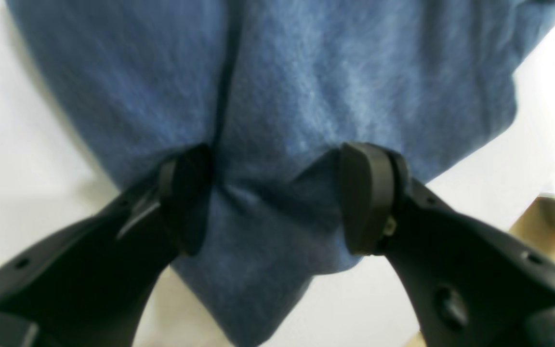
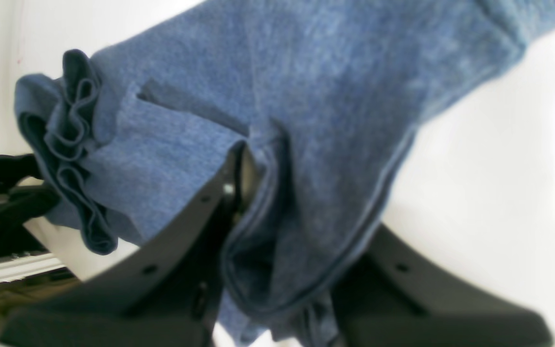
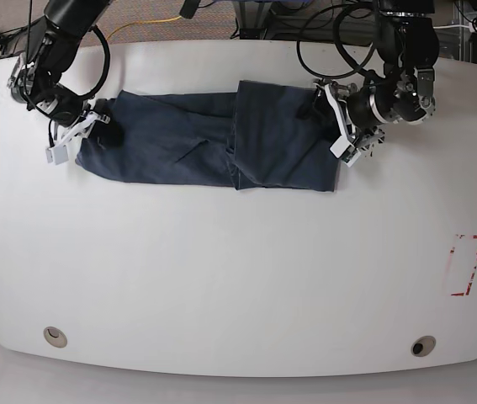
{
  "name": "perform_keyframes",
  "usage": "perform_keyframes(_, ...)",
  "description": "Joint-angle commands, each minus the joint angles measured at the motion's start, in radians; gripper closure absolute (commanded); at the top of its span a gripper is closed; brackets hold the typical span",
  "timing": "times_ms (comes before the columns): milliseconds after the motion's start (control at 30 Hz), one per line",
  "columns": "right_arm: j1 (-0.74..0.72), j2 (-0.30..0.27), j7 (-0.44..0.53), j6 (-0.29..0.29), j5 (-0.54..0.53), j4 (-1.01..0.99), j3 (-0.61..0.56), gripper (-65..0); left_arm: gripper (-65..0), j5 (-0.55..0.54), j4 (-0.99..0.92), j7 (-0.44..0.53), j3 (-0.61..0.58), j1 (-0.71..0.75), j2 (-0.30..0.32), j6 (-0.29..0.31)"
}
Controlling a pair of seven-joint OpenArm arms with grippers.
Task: Fold the T-shirt properly
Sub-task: 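Grasp both ends of the navy strip with the left and right grippers, then fold the strip in half, bringing the left gripper's end onto the right gripper's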
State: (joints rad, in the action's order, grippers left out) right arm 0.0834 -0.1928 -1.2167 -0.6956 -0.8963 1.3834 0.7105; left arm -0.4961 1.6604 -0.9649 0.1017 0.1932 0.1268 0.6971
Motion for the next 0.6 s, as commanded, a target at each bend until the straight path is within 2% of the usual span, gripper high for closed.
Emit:
perform_keyframes(0, -0.004, -0.035, 0.015, -0.003, -0.027, 0.090, 0.005, 0.0, -38.3, 0.009, -0.033, -0.013, 0.000, -0.030, 0.000, 0.001)
perform_keyframes(167, 0.057, -0.037, 0.010, -0.002, -0.028, 0.297, 0.005, 0.0, -38.3, 0.009, -0.078, -0.013, 0.003, -0.047, -0.032, 0.001)
perform_keyframes(233, 0.075, -0.041, 0.008, 0.024, -0.028, 0.371, -0.013, 0.0, -38.3, 0.009, -0.087, -0.013, 0.003, -0.051, -0.048, 0.001)
perform_keyframes(367, 0.105, -0.064, 0.008, 0.053, -0.036, 0.485, -0.094, 0.0, -38.3, 0.010, -0.111, -0.013, 0.003, -0.085, -0.091, 0.001)
perform_keyframes(567, 0.111, -0.064, 0.007, 0.092, -0.037, 0.580, -0.234, 0.0, -38.3, 0.010, -0.182, -0.013, -0.001, -0.119, -0.160, 0.001)
